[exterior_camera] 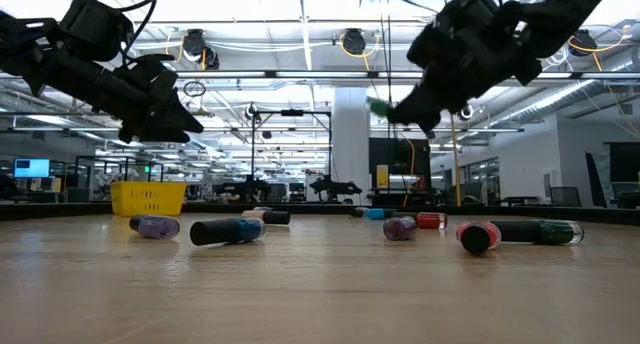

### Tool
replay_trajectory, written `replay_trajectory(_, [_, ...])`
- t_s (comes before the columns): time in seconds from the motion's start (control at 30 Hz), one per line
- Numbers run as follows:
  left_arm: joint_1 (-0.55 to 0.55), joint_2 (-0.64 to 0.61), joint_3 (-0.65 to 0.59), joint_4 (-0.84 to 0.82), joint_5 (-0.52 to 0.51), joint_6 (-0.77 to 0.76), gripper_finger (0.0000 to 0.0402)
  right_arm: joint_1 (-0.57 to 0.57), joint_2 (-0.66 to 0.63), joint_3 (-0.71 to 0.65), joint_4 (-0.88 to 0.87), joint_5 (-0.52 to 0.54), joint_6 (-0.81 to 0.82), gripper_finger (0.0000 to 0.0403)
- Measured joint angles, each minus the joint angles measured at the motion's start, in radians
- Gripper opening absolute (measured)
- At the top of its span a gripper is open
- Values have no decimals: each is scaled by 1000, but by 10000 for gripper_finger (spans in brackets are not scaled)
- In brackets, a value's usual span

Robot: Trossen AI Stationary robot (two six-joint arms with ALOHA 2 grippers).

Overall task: Pick & Place Nail Polish
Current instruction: Put the green nail polish into the yellow bin

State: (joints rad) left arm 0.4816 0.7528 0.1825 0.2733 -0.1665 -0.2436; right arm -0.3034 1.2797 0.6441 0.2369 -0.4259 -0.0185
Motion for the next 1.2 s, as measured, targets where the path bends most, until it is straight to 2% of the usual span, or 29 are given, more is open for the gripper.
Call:
replay_trajectory(0.17, [0,0,0,0,0,-6,244,60,8,0,72,-135,-2,53])
replay_trajectory(0.37, [0,0,0,0,-1,-18,243,116,67,1,327,-336,-1,53])
replay_trajectory(0.57, [0,0,0,11,-1,-19,244,106,194,2,541,-387,50,53])
replay_trajectory(0.73, [0,0,0,19,-3,-14,244,54,315,25,621,-394,113,53])
replay_trajectory(0.87, [0,0,0,19,-26,-12,244,11,389,77,721,-553,191,53])
replay_trajectory(1.0, [0,0,0,16,-26,-13,244,14,446,121,844,-694,288,53])
replay_trajectory(1.2, [0,0,0,15,-26,-13,244,51,482,170,905,-779,347,53])
